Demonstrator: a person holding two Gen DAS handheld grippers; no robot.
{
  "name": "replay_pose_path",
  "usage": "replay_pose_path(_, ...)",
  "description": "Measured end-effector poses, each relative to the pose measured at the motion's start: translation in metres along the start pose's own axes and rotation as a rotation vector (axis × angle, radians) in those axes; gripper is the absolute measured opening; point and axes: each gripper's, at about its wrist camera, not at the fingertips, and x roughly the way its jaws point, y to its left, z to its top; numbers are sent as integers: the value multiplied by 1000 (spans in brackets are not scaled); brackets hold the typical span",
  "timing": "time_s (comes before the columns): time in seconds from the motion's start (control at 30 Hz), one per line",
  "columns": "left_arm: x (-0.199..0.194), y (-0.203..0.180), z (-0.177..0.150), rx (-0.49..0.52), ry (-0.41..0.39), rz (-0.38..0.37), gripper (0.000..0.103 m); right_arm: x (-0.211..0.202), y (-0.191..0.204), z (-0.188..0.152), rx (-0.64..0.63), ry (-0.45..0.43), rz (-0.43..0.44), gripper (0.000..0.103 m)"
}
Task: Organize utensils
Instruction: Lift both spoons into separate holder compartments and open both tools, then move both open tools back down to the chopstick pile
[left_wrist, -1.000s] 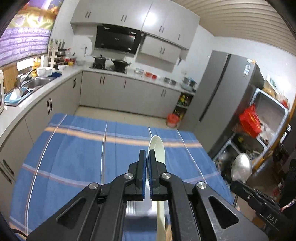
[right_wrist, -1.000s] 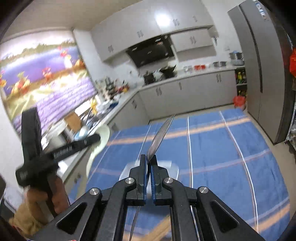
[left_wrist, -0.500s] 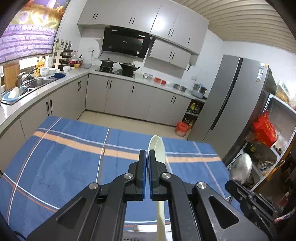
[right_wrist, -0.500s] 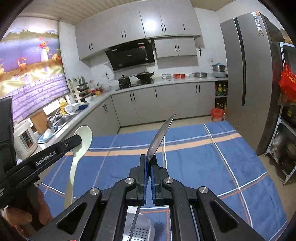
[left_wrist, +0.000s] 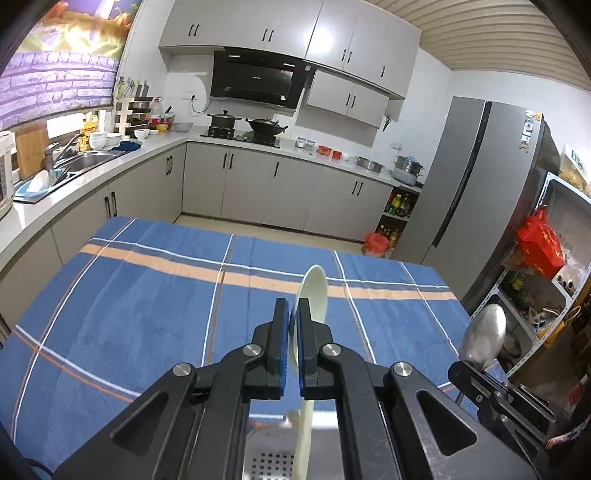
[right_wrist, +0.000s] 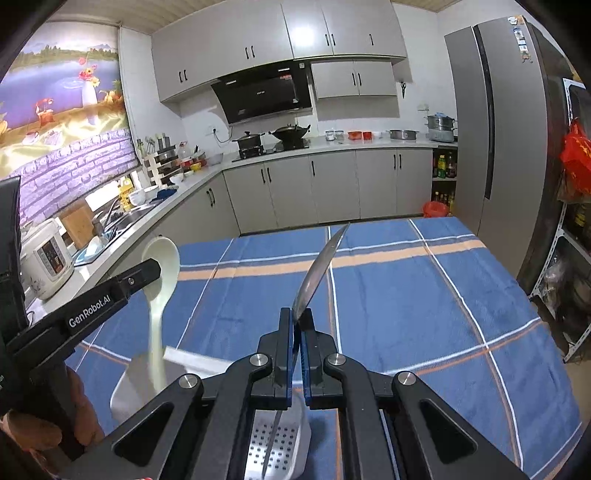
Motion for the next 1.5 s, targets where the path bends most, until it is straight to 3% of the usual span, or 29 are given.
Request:
replay_pose_path(0.4,-23,2,-6,-20,-7,25,12,-10,-1,-16,-16,45,-11,5)
replay_pose_path(0.5,-30,1,-6,-25,-13,34,28,-13,0,-18,-19,57,-10,6)
replay_pose_path(0.57,-37,1,-6,-25,-28,45,41,-15,-1,-19,-19,61,-10,16)
replay_pose_path(0.63,-45,0,-5,-30,-45,51,49,-21,0,-17,-19,55,-7,36)
replay_pose_path(0.87,-83,5,4,-62,-70,50,56,-47,2,-13,-21,29,-1,45)
replay_pose_path(1.0,-116,11,2,-94,-75,68,61,-76,0,-16,-14,2,-2,61)
replay_pose_path(1.13,-145,14,-20,-111,-17,69,66,-104,-19,-42,8,36,-13,67)
replay_pose_path(1.37,-142,4,-95,-51,245,31,67,-115,-69,-131,135,284,5,67)
replay_pose_path(1.5,-125,-14,-133,39,363,-33,67,-116,-72,-155,159,357,44,55)
